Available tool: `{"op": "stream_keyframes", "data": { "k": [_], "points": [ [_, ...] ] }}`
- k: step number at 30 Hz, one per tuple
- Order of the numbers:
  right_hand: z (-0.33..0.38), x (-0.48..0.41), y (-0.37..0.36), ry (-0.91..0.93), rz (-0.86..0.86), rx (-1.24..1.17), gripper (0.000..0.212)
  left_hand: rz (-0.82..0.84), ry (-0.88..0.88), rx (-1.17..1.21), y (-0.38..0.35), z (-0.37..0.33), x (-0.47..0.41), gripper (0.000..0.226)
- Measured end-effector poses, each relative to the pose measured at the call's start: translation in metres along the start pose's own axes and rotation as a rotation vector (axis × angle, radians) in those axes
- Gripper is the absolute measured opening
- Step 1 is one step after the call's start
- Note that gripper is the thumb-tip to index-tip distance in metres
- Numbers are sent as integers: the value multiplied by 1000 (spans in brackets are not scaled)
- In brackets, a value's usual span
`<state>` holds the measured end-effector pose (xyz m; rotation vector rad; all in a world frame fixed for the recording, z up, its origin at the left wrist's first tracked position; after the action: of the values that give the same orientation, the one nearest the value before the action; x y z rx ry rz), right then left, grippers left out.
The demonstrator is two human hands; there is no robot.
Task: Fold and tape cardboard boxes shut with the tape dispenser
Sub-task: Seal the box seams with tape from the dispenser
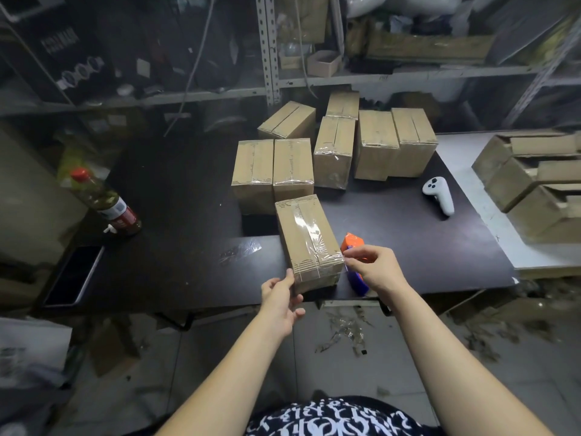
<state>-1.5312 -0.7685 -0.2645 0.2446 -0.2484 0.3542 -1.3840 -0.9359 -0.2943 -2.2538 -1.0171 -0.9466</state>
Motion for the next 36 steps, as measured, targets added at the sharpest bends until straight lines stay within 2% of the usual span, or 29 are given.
{"op": "stream_keyframes", "data": {
  "k": [5, 10, 12, 16, 22, 25, 29, 36],
  "points": [
    [-2, 4, 0, 58, -18, 13, 13, 32, -125, -231, -3, -5, -6, 4],
    [-2, 10, -9, 123, 20, 104, 13, -229, -528, -440, 17, -27, 2, 10],
    [0, 14, -12, 161, 34, 97, 15, -190, -706, -560, 24, -38, 6, 18],
    [-1, 21, -13, 234, 64, 84, 19, -62, -954, -772, 32, -47, 10, 34],
    [2, 31, -17, 445, 48, 178, 25, -23, -1300, -969, 31, -52, 13, 36],
    [6, 34, -18, 554, 25, 250, 28, 13, -1406, -1003, 30, -55, 16, 35],
    [11, 36, -20, 679, 4, 332, 27, 52, -1443, -1056, 28, -57, 16, 33],
    [10, 34, -22, 766, -1, 380, 25, 104, -1506, -1051, 23, -60, 12, 18]
  ]
}}
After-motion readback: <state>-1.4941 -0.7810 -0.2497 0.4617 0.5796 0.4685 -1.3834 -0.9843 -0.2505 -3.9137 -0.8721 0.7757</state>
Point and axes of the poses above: each hand's wrist, its own x-axis away from the middle knuckle, its own y-axis out of the back of the hand, z = x × y, the point moved 5 cm from there along -x, towards the middle knuckle, and after that the axes turned 5 degrees about -x, right-handed, at the moved point
